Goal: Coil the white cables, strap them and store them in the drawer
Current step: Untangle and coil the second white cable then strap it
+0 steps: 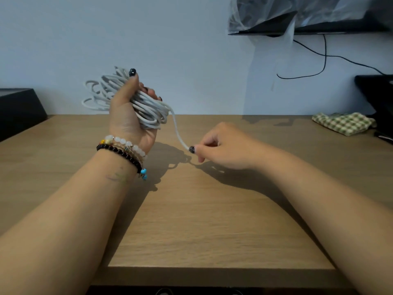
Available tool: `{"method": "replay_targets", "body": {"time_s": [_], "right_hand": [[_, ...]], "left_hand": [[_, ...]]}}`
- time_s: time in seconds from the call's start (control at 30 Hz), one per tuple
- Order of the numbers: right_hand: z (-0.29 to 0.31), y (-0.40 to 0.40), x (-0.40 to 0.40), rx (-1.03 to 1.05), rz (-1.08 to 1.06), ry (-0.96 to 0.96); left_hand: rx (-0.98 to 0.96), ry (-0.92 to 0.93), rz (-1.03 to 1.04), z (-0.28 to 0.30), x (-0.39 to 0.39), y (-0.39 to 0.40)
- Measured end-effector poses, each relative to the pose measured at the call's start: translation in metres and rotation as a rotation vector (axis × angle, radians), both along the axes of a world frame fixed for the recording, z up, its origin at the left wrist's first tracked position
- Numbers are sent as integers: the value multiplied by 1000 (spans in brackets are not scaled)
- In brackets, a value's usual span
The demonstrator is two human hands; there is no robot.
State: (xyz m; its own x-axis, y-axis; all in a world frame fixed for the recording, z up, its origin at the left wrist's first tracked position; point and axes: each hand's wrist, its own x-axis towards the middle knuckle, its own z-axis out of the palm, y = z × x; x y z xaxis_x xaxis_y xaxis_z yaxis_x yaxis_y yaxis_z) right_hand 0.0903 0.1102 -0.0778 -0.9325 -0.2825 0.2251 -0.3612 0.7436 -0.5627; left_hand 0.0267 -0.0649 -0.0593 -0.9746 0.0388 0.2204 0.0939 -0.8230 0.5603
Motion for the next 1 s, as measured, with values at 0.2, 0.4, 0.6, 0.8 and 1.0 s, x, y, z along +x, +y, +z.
{"method": "replay_targets", "body": {"time_s": [0.2,0.4,0.6,0.8,1.0], "right_hand": [[3,0,7,-43,152,-77],[15,10,7,-306,181,-18],[17,15,2,-449,47,140],[14,14,-4,-476,-70,286],[9,15,-10,-469,-135,389]], "left_hand": [[-383,78,208,-10,-2,8],[-641,126,134,-18,7,16],[-687,131,-97,-21,13,24],[-654,127,-236,-22,12,23],[-643,190,-457,-27,11,24]]}}
